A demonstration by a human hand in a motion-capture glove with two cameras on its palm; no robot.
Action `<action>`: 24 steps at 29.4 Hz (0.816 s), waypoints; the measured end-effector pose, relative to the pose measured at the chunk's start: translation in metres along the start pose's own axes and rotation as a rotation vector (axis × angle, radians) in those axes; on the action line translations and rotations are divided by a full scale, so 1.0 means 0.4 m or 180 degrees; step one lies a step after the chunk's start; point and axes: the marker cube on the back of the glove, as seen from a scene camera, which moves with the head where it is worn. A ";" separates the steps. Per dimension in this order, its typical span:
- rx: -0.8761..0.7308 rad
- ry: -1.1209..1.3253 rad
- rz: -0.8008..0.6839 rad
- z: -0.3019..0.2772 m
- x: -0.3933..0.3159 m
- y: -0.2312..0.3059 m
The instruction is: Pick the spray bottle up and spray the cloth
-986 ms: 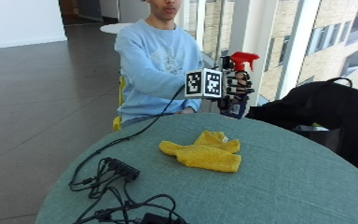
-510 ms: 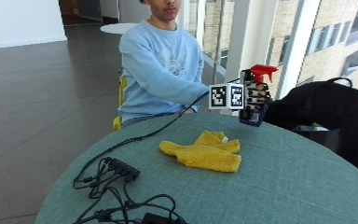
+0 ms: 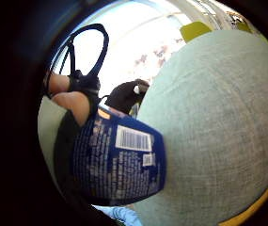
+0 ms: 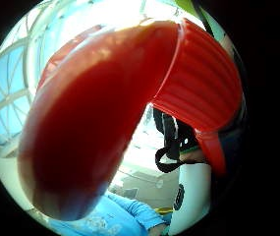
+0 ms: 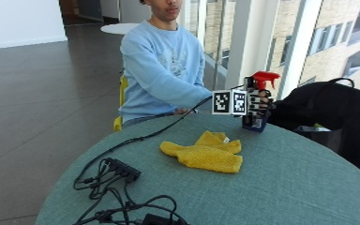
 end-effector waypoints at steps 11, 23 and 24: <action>-0.0097 0.0349 -0.0052 -0.104 -0.017 0.063; -0.0218 0.1534 -0.0038 -0.456 -0.047 0.308; -0.0216 0.1605 -0.0017 -0.486 -0.042 0.335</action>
